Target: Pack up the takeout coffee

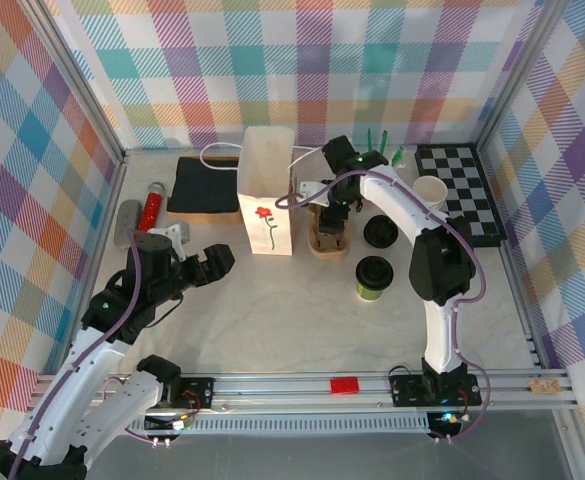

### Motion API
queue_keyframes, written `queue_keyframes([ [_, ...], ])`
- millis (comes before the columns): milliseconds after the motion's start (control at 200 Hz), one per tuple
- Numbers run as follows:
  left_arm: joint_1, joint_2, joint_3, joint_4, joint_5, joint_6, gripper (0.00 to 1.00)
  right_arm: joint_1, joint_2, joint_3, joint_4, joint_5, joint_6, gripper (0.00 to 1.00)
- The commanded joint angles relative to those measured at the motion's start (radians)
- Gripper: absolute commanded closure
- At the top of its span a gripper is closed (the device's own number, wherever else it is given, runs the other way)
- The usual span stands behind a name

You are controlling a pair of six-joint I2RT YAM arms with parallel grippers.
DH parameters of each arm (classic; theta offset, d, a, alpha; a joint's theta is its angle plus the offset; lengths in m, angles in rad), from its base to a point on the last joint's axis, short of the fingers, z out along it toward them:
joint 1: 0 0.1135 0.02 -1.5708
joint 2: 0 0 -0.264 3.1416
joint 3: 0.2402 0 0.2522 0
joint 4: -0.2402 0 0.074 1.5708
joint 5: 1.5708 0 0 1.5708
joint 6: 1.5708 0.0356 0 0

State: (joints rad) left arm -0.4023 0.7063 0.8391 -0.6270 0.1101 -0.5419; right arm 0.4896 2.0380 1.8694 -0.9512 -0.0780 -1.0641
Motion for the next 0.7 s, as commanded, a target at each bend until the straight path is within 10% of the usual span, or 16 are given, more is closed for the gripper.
queue_keyframes([
  [0, 0.011, 0.002, 0.008, -0.005, -0.013, 0.022, 0.05, -0.006, 0.008, 0.027, -0.008, -0.01, -0.016, 0.29],
  [695, 0.011, 0.007, 0.042, -0.023, -0.03, 0.034, 0.05, 0.013, -0.063, -0.044, 0.009, -0.002, 0.028, 0.48],
])
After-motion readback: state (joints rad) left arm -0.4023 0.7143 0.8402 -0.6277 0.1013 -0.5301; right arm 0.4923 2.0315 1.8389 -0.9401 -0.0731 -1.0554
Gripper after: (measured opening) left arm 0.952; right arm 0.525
